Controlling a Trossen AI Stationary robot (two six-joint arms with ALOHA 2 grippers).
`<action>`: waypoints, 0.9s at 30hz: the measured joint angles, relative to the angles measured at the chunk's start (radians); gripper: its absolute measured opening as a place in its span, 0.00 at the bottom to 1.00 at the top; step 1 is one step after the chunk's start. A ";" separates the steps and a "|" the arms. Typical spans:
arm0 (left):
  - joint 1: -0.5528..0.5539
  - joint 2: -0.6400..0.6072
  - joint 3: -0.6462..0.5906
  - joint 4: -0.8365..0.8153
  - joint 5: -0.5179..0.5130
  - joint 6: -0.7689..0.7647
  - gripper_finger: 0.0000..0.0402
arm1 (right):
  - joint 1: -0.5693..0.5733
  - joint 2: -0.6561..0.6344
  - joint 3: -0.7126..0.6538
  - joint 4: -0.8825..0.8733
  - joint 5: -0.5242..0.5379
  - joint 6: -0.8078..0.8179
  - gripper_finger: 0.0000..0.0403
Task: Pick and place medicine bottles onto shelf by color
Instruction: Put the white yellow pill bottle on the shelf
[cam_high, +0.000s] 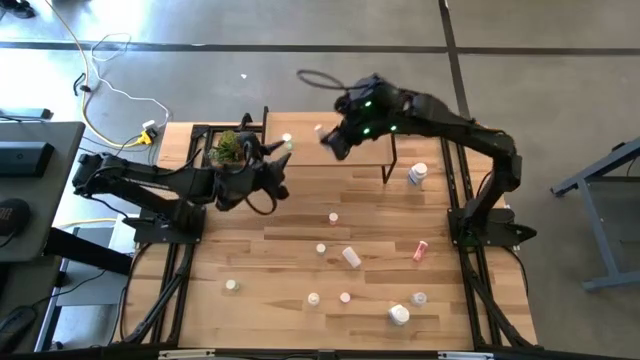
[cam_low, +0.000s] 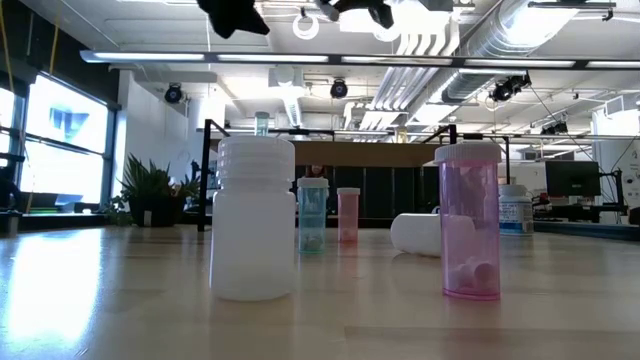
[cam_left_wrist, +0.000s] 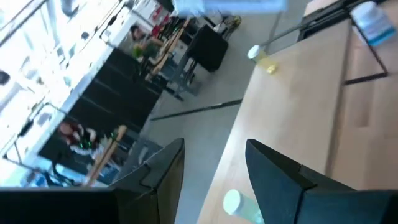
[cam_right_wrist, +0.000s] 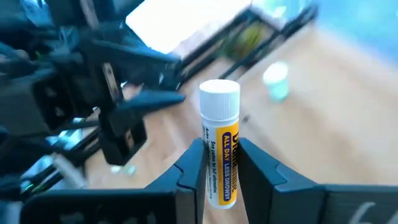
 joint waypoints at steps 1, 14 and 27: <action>0.018 0.000 0.000 0.000 0.015 -0.020 0.40 | -0.013 -0.015 0.000 0.013 0.006 -0.021 0.15; 0.281 0.000 0.000 0.001 0.367 -0.280 0.40 | -0.118 -0.164 0.000 0.292 0.045 -0.465 0.15; 0.364 0.000 0.000 0.023 0.389 -0.225 0.40 | -0.147 -0.056 0.000 0.433 -0.094 -0.651 0.15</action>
